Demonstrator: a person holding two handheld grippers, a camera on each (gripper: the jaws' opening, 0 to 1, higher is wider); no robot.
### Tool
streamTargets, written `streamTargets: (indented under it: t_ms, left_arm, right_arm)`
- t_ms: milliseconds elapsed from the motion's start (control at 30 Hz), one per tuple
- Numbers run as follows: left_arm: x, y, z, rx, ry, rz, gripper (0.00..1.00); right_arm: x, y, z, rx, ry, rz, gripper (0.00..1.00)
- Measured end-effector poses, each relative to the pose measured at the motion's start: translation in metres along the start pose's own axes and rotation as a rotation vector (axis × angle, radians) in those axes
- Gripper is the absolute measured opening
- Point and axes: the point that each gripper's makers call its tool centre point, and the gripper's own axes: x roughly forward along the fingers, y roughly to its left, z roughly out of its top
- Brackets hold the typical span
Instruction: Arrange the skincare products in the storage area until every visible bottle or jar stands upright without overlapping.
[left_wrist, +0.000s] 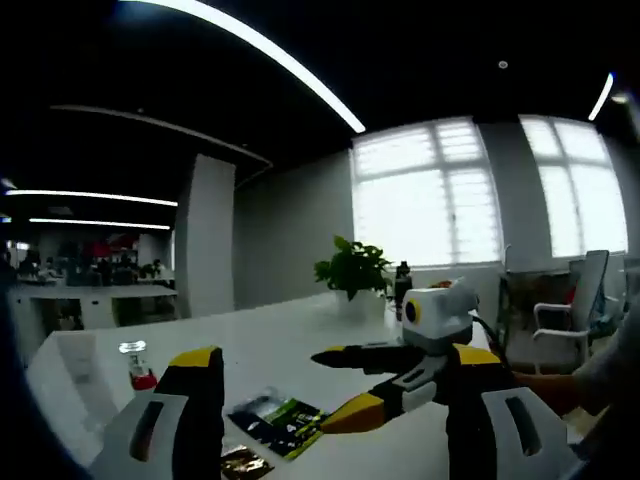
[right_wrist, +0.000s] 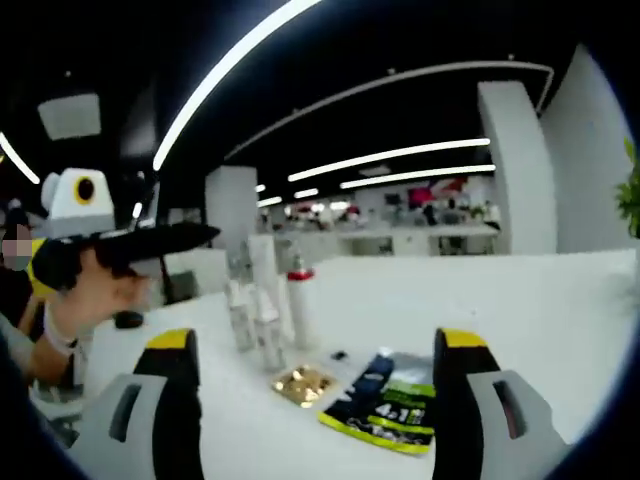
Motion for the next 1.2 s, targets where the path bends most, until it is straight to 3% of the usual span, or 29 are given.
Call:
streamTargets:
  t_ms: [100,200,300,533,800,967,1200]
  left_arm:
    - [-0.026,-0.002,0.022,-0.044,-0.076,-0.001,0.95]
    - [-0.054,0.004,0.034,-0.047,-0.103,0.035,0.94]
    - [-0.086,0.02,0.04,-0.038,-0.151,0.123,0.93]
    - [-0.139,0.038,0.035,-0.048,-0.173,0.223,0.92]
    - [-0.176,0.051,0.013,-0.048,-0.059,0.269,0.93]
    - [-0.201,0.061,0.013,-0.051,-0.112,0.369,0.84]
    - [-0.22,0.052,0.006,-0.086,-0.135,0.376,0.89]
  right_arm:
    - [-0.012,0.019,0.017,-0.04,-0.037,0.018,0.99]
    - [-0.027,0.034,0.033,-0.092,-0.066,0.038,0.99]
    - [-0.038,0.043,0.041,-0.109,-0.081,0.052,1.0]
    - [-0.065,0.059,0.036,-0.131,-0.042,0.1,1.0]
    - [-0.096,0.052,0.031,-0.162,-0.011,0.047,1.0]
    - [-0.107,0.052,0.032,-0.2,-0.004,0.037,1.0]
    - [-0.119,0.062,0.032,-0.178,-0.011,0.056,1.0]
